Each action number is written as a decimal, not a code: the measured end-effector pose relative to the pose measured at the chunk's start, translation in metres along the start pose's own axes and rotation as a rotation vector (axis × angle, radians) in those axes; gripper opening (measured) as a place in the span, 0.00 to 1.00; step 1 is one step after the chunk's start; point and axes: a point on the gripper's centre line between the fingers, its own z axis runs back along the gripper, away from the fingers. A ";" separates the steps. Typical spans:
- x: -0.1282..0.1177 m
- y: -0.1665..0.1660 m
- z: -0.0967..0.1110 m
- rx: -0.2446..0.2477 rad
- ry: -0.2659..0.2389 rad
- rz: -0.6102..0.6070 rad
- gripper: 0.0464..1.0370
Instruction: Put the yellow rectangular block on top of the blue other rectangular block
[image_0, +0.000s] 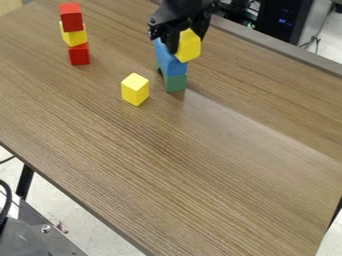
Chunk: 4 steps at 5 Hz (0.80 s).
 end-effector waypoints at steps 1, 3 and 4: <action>0.002 0.003 -0.006 0.014 0.016 0.000 0.53; 0.004 0.004 -0.011 0.017 0.015 -0.030 0.53; 0.005 0.000 -0.013 0.008 0.019 -0.034 0.53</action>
